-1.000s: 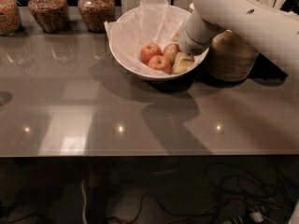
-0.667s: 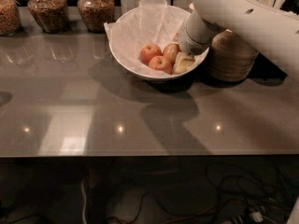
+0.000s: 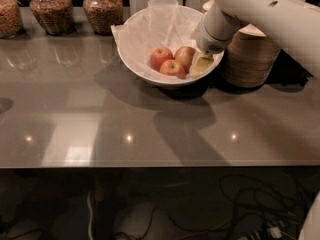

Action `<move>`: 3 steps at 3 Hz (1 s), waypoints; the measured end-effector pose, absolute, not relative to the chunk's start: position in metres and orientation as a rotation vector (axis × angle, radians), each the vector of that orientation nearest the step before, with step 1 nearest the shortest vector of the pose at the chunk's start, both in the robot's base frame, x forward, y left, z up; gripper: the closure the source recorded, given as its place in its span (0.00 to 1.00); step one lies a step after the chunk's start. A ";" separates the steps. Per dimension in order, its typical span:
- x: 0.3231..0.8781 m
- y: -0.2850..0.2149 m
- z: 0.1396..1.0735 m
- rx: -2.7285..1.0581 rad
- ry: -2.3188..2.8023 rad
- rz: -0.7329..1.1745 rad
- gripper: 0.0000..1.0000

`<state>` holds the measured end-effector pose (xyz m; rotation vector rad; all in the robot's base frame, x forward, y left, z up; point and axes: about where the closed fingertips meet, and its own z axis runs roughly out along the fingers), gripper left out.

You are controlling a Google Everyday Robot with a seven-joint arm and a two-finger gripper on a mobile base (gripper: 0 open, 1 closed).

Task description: Pick apple from white bowl

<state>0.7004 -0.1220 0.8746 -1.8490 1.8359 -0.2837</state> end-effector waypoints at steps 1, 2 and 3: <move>0.703 -0.136 0.887 -1.793 1.900 -0.256 0.21; 0.705 -0.147 0.897 -1.741 1.945 -0.230 0.20; 0.706 -0.153 0.906 -1.701 1.976 -0.207 0.20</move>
Offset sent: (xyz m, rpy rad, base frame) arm 0.0065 -0.0406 0.0393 0.0927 0.0487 -0.1554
